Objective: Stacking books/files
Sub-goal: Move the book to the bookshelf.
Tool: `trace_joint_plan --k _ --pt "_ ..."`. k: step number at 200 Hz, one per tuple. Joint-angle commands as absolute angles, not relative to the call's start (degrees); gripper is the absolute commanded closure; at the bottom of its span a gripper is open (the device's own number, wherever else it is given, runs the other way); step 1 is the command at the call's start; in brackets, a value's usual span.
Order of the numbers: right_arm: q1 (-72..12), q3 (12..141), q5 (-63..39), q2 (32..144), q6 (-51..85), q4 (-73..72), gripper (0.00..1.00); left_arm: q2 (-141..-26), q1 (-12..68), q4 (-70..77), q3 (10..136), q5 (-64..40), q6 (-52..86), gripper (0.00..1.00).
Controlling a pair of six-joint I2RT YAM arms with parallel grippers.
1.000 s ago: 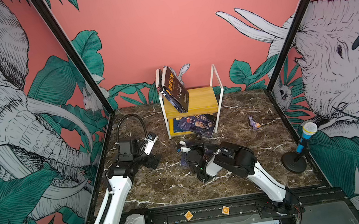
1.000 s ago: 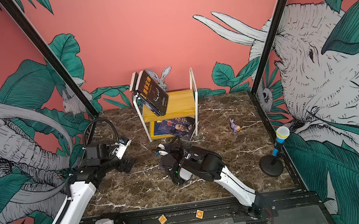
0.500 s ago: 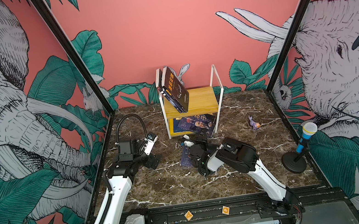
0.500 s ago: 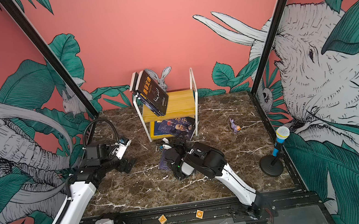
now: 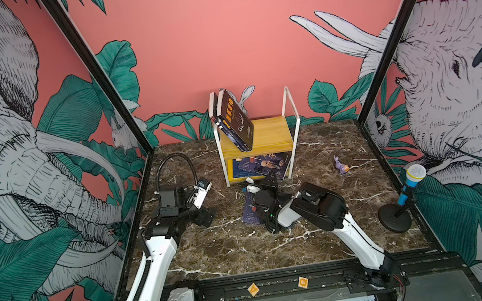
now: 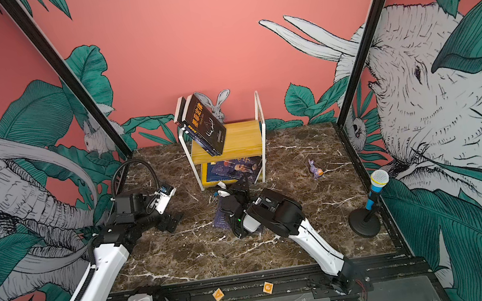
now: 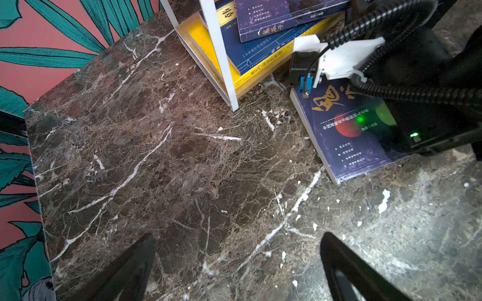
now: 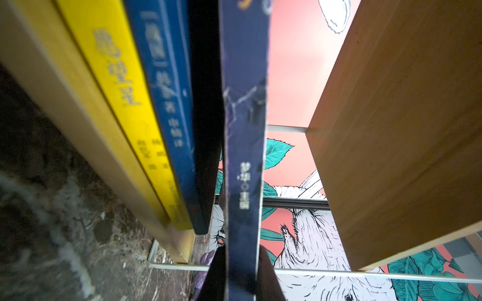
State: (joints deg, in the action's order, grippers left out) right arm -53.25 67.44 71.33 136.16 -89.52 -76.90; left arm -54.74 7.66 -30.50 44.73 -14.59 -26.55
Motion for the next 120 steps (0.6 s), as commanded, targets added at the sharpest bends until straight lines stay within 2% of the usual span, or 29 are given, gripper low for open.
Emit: trace_joint_plan --k 1,38,120 --pt "-54.9 66.1 70.6 134.5 -90.2 -80.9 1.00 -54.1 7.3 -31.0 44.2 -15.4 -26.0 0.01" --pt "-57.9 63.4 65.8 133.5 -89.4 -80.8 1.00 -53.9 7.2 -31.0 44.1 -15.2 -26.1 0.01" --pt "-57.1 60.6 54.8 132.9 -90.5 -80.8 1.00 -53.7 6.8 -30.9 44.0 -15.2 -26.1 0.01"
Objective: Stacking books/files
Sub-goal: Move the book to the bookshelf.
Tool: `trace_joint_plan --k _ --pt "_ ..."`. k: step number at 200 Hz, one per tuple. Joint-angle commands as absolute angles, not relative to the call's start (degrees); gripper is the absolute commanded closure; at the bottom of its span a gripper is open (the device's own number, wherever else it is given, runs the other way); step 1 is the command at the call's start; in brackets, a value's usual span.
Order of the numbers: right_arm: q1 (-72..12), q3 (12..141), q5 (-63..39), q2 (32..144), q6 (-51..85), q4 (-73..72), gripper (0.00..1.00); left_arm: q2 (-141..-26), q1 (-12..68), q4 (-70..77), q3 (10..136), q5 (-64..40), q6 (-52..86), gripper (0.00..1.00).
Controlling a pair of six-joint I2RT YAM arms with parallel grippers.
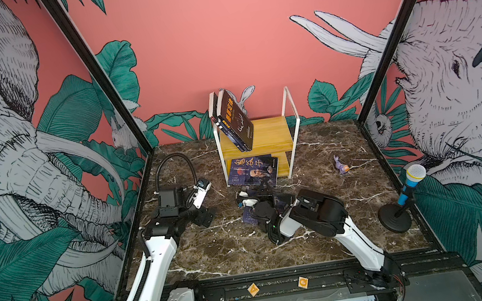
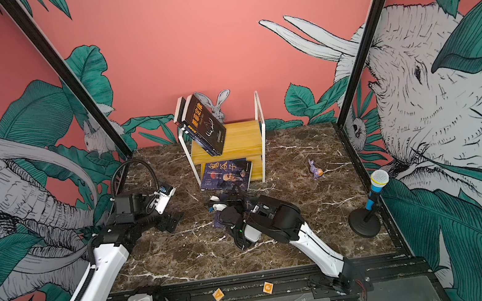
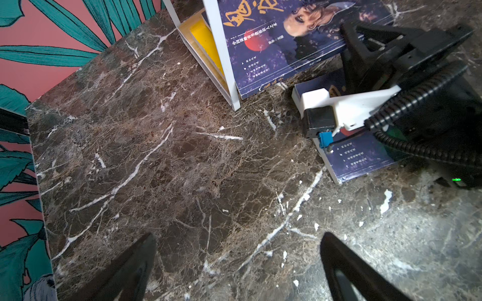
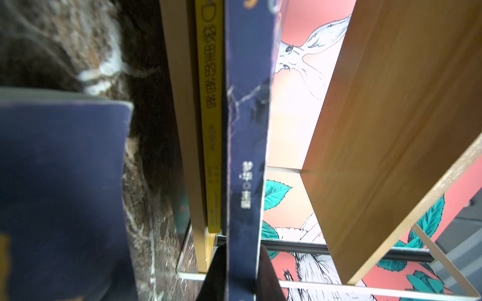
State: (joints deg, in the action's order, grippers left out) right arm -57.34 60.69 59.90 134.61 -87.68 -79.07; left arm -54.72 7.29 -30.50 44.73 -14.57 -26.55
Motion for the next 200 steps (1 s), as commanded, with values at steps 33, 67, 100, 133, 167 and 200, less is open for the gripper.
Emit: trace_joint_plan --k 33,67,100,133,167,200 --pt "-55.5 59.9 52.2 131.9 -90.4 -80.8 1.00 -53.6 6.9 -30.9 43.9 -15.3 -26.1 0.01" --pt "-54.1 59.6 50.3 130.9 -90.6 -80.6 0.99 -53.6 6.7 -30.9 43.9 -15.4 -26.0 0.01" --pt "-53.9 59.7 49.7 129.3 -91.1 -79.3 0.71 -53.5 6.7 -30.9 43.9 -15.5 -26.0 0.01" --pt "-54.5 56.3 51.5 125.4 -87.4 -75.3 0.54 -53.4 6.6 -30.8 43.7 -15.6 -25.9 0.01" --pt "-56.3 50.8 52.6 120.4 -80.6 -66.9 0.53 -53.5 6.6 -30.6 43.6 -15.8 -25.8 0.01" --pt "-57.3 47.2 54.7 117.9 -73.7 -60.8 0.63 -53.4 6.6 -30.5 43.5 -15.9 -25.8 0.01"
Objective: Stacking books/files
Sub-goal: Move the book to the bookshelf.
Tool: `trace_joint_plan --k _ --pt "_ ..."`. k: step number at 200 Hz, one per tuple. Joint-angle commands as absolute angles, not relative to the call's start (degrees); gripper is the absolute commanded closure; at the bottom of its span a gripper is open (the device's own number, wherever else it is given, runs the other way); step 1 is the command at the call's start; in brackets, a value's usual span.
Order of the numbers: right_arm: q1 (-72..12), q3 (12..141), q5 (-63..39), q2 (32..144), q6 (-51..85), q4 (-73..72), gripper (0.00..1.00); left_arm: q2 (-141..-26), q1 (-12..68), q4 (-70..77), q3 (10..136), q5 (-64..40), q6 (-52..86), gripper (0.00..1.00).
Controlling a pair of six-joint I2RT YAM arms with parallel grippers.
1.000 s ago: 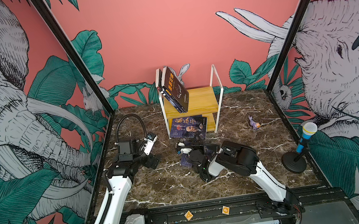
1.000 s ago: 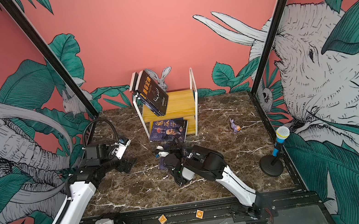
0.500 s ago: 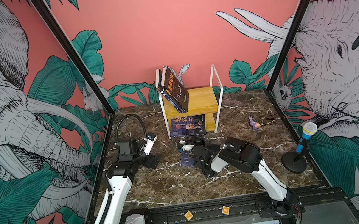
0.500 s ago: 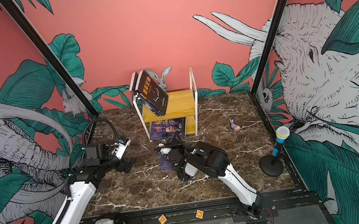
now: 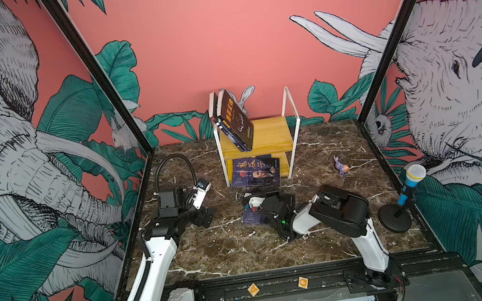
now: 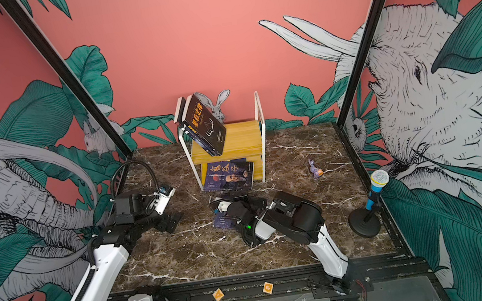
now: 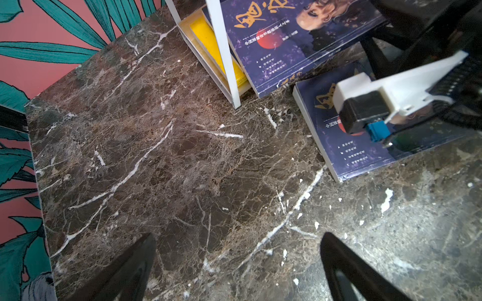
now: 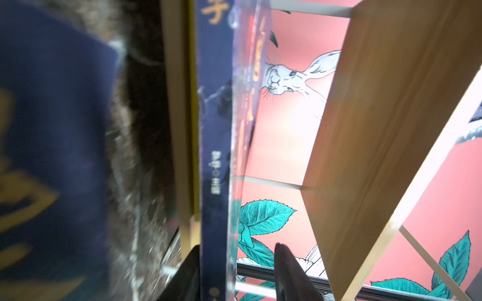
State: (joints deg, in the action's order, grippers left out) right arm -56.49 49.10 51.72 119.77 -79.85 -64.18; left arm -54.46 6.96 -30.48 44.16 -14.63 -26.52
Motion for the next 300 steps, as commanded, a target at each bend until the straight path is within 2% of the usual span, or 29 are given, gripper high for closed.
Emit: trace_joint_plan --k 1,13,37,66,128,135,158,185,203,237,263,285,300 --pt "-57.2 47.1 54.8 118.0 -73.6 -60.8 0.64 -53.4 6.6 -30.4 43.5 -15.9 -25.8 0.01" --pt "-57.2 47.6 54.8 119.2 -73.8 -61.8 0.70 -53.6 6.6 -30.4 43.3 -16.0 -25.8 0.01" --pt "-56.7 51.8 55.0 124.3 -83.1 -71.9 1.00 -53.8 6.6 -30.4 43.5 -16.2 -25.8 0.01" --pt "-56.5 56.6 53.4 127.8 -89.8 -77.8 1.00 -53.5 6.6 -30.8 43.6 -15.8 -25.8 0.01" --pt "-54.4 58.7 50.1 126.7 -89.2 -74.0 1.00 -53.6 6.6 -30.8 43.7 -15.8 -25.7 0.01" --pt "-54.1 58.9 49.8 126.6 -88.9 -73.1 0.93 -53.6 6.5 -30.8 43.7 -15.9 -25.7 0.01" --pt "-53.4 59.8 48.9 126.2 -87.9 -68.6 0.62 -53.6 6.6 -30.9 43.9 -16.1 -25.8 0.01" --pt "-53.4 59.9 49.0 125.7 -88.7 -66.7 0.42 -53.6 6.6 -31.1 43.9 -16.1 -25.7 0.01" --pt "-53.6 58.6 48.3 122.9 -85.4 -59.4 0.31 -53.5 6.6 -31.1 43.9 -16.1 -25.7 0.01" --pt "-53.6 57.1 42.5 112.9 -68.1 -30.0 0.26 -53.6 6.5 -30.9 43.9 -16.3 -25.8 0.01" --pt "-53.6 56.9 39.5 108.6 -63.7 -20.8 0.25 -53.4 6.4 -30.9 43.6 -16.0 -25.8 0.01" --pt "-53.6 57.8 34.1 104.2 -54.8 -8.8 0.27 -53.3 6.4 -30.8 43.7 -16.1 -25.8 0.01" --pt "-54.2 56.8 32.7 101.1 -50.6 -6.1 0.28 -53.3 6.4 -30.8 43.6 -16.1 -25.8 0.01"
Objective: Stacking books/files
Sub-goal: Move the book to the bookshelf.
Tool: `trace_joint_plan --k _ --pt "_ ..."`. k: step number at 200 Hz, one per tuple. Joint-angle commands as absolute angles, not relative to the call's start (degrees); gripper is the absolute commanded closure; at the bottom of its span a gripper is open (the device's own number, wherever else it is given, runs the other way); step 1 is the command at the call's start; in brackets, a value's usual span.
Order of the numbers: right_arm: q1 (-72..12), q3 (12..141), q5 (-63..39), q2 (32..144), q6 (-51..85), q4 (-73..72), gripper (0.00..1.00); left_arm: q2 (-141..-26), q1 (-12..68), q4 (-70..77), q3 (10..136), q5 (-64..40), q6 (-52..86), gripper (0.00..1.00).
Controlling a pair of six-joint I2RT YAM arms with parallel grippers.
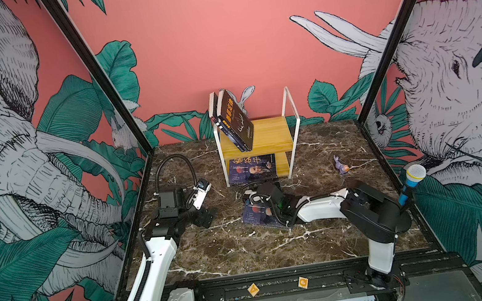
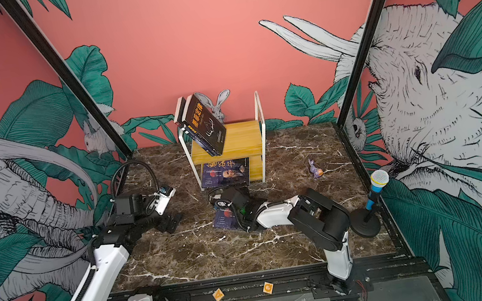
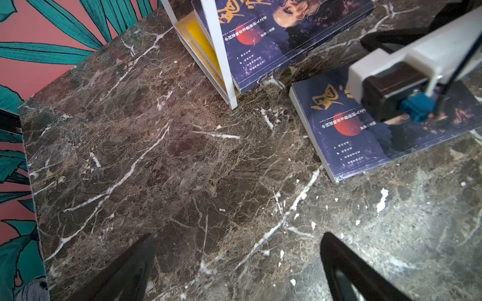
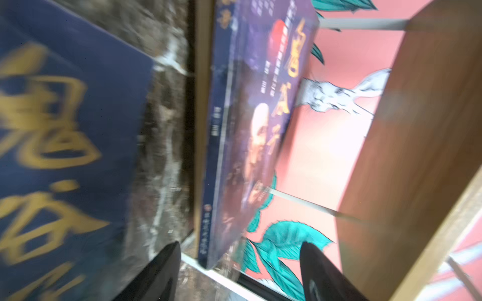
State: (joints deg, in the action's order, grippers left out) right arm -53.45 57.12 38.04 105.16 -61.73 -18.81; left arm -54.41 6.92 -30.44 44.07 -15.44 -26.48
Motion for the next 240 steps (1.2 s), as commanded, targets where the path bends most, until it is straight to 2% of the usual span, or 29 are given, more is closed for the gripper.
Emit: trace_joint_plan --k 1,20,38,71,86,106,139,178,240 --pt "-54.3 56.7 32.7 100.9 -50.4 -6.0 0.28 -53.3 6.3 -30.8 43.6 -16.1 -25.8 0.01" --pt "-55.4 53.5 33.8 97.5 -47.0 -5.6 0.29 -53.2 6.4 -30.8 43.5 -16.1 -25.8 0.01" --pt "-55.5 49.9 34.3 93.9 -39.8 -4.3 0.36 -53.2 6.4 -30.7 43.5 -16.1 -25.8 0.01" --pt "-50.7 46.6 27.6 88.5 -18.8 -0.3 0.65 -53.2 6.4 -30.6 43.3 -16.4 -25.8 0.01" --pt "-48.2 45.9 24.5 87.6 -13.8 -1.2 0.67 -53.3 6.4 -30.5 43.3 -16.4 -25.8 0.01" --pt "-46.6 46.3 27.0 87.5 -11.6 -1.9 0.71 -53.2 6.4 -30.5 43.3 -16.4 -25.8 0.01" --pt "-42.7 48.3 22.3 86.8 -9.1 -0.3 1.00 -53.0 6.5 -30.4 43.3 -16.5 -25.8 0.01" --pt "-42.4 50.4 15.7 91.2 -15.3 -3.7 1.00 -52.8 6.4 -30.5 43.3 -16.7 -25.8 0.01" --pt "-44.4 56.9 17.9 102.3 -25.8 -8.5 1.00 -52.9 6.4 -30.5 43.5 -16.8 -25.8 0.01"
